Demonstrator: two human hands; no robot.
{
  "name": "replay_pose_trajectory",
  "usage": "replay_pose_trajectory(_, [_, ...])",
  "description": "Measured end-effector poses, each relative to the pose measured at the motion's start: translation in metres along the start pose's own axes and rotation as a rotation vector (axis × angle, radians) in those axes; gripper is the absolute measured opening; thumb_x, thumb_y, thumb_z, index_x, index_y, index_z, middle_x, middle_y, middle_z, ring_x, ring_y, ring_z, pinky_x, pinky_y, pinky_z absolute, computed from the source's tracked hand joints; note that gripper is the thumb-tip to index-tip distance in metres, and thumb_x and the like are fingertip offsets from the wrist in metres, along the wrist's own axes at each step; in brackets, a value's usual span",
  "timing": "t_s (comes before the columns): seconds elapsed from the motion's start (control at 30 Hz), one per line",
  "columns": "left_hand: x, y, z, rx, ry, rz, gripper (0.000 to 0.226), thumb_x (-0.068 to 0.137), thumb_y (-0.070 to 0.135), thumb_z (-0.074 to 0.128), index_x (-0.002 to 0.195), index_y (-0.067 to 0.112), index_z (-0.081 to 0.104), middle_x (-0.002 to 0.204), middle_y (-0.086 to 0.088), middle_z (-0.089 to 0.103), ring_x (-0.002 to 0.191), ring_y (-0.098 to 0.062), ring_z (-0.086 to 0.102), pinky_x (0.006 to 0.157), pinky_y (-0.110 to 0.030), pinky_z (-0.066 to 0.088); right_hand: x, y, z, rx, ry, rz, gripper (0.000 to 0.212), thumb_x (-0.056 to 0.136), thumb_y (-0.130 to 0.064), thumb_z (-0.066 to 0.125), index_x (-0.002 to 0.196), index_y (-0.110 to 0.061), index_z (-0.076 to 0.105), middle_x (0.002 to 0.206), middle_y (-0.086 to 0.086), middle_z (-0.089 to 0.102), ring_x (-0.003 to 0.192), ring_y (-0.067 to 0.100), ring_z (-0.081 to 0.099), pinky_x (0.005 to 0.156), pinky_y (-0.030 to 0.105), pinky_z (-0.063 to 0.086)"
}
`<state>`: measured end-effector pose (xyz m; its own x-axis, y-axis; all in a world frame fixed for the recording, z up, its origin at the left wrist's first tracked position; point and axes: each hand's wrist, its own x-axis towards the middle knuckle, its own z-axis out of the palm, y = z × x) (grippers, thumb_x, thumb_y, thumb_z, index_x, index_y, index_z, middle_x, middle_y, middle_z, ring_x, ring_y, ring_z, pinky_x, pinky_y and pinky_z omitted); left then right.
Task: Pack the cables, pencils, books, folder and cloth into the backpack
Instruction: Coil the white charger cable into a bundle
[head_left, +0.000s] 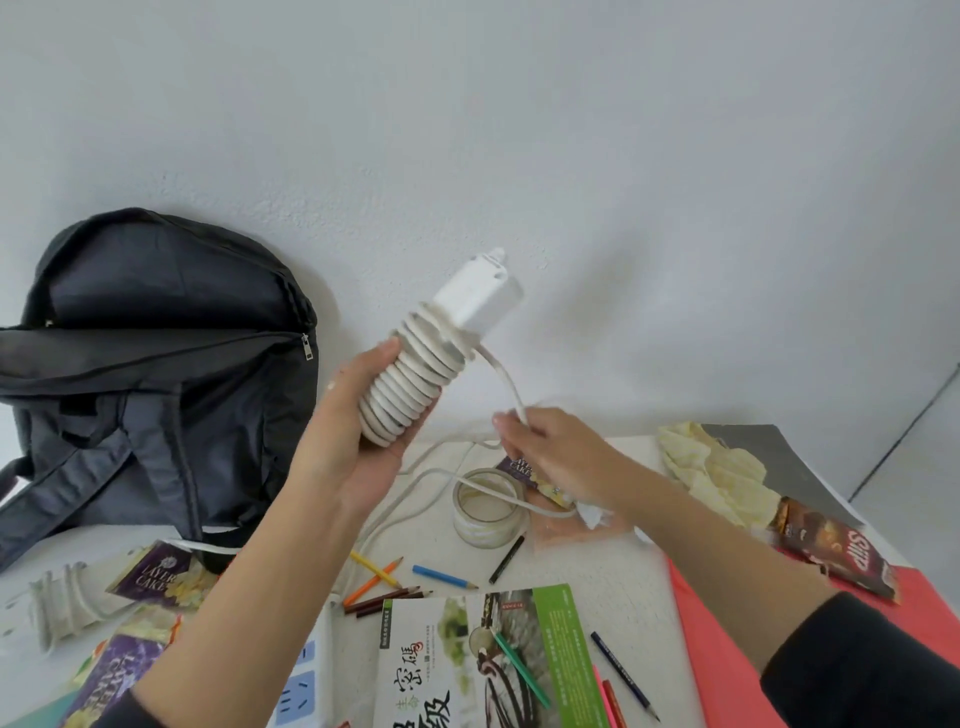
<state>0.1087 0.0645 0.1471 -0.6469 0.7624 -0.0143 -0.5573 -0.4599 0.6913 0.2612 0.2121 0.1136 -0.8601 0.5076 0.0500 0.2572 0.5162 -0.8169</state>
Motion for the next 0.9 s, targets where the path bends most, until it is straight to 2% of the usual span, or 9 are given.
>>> replay_pose_trajectory(0.1, [0.010,0.004,-0.015,0.298,0.138,0.300,0.050,0.071,0.017,0.091,0.108,0.011,0.058,0.099,-0.005,0.066,0.091,-0.018,0.067,0.076,-0.031,0.060,-0.014,0.016,0.001,-0.222,0.028,-0.063,0.038,0.105,-0.050,0.045,0.081,-0.020,0.049,0.065,0.013,0.053,0.059,0.019,0.053,0.066,0.044,0.052])
replay_pose_trajectory(0.2, [0.010,-0.007,-0.030,0.739,0.204,0.526,0.053,0.070,0.018,0.094,0.104,0.009,0.055,0.086,0.006,0.064,0.075,-0.005,0.062,0.064,-0.028,0.057,-0.016,0.004,-0.014,-0.452,0.102,-0.215,0.037,0.106,-0.044,0.046,0.072,-0.030,0.038,0.057,0.000,0.049,0.053,0.018,0.045,0.056,0.032,0.039])
replay_pose_trajectory(0.27, [0.008,-0.012,-0.039,0.860,0.170,0.500,0.054,0.067,0.020,0.096,0.102,0.012,0.056,0.080,0.009,0.064,0.068,-0.003,0.061,0.062,-0.032,0.057,-0.012,-0.004,-0.023,-0.624,0.169,-0.305,0.043,0.104,-0.046,0.050,0.069,-0.027,0.035,0.056,0.000,0.047,0.054,0.019,0.042,0.054,0.032,0.034])
replay_pose_trajectory(0.37, [0.005,-0.018,-0.048,0.922,0.070,0.380,0.053,0.064,0.018,0.097,0.098,0.013,0.057,0.073,0.004,0.063,0.063,-0.010,0.061,0.059,-0.034,0.057,-0.005,-0.004,-0.032,-0.694,0.219,-0.409,0.045,0.103,-0.050,0.049,0.069,-0.021,0.045,0.061,-0.003,0.048,0.059,0.018,0.045,0.057,0.035,0.039])
replay_pose_trajectory(0.47, [0.003,-0.022,-0.050,0.956,0.013,0.343,0.052,0.061,0.015,0.098,0.094,0.010,0.057,0.067,0.003,0.061,0.060,-0.011,0.059,0.055,-0.025,0.054,-0.001,-0.005,-0.030,-0.645,0.158,-0.504,0.045,0.102,-0.053,0.044,0.083,-0.018,0.066,0.071,-0.009,0.054,0.065,0.014,0.052,0.062,0.036,0.045])
replay_pose_trajectory(0.67, [-0.009,-0.009,-0.046,0.841,-0.209,0.170,0.062,0.055,0.029,0.100,0.095,0.011,0.057,0.077,-0.009,0.057,0.069,-0.026,0.053,0.064,-0.043,0.047,0.007,-0.020,-0.020,-0.476,0.210,-0.606,0.044,0.100,-0.051,0.046,0.088,-0.015,0.069,0.077,-0.005,0.062,0.069,0.017,0.057,0.066,0.036,0.046])
replay_pose_trajectory(0.73, [-0.011,-0.002,-0.045,0.791,-0.252,0.146,0.061,0.057,0.024,0.100,0.096,0.008,0.056,0.080,-0.011,0.056,0.071,-0.028,0.054,0.066,-0.044,0.049,0.011,-0.020,-0.022,-0.373,0.210,-0.542,0.042,0.096,-0.053,0.053,0.086,-0.016,0.070,0.076,0.000,0.064,0.070,0.022,0.058,0.067,0.037,0.046])
replay_pose_trajectory(0.8, [-0.014,0.003,-0.046,0.746,-0.294,0.115,0.062,0.055,0.024,0.099,0.096,0.007,0.056,0.086,-0.014,0.058,0.075,-0.030,0.057,0.069,-0.048,0.051,0.011,-0.023,-0.027,-0.100,0.098,-0.370,0.037,0.089,-0.052,0.069,0.080,-0.017,0.070,0.072,0.010,0.062,0.065,0.028,0.052,0.063,0.035,0.041])
replay_pose_trajectory(0.9, [-0.020,0.001,-0.044,0.611,-0.365,0.025,0.057,0.053,0.018,0.095,0.095,0.010,0.057,0.090,-0.014,0.060,0.078,-0.031,0.061,0.067,-0.043,0.056,0.007,-0.026,-0.041,0.327,-0.132,-0.205,0.020,0.088,-0.025,0.074,0.086,-0.011,0.060,0.064,0.005,0.056,0.055,0.015,0.045,0.055,0.022,0.038])
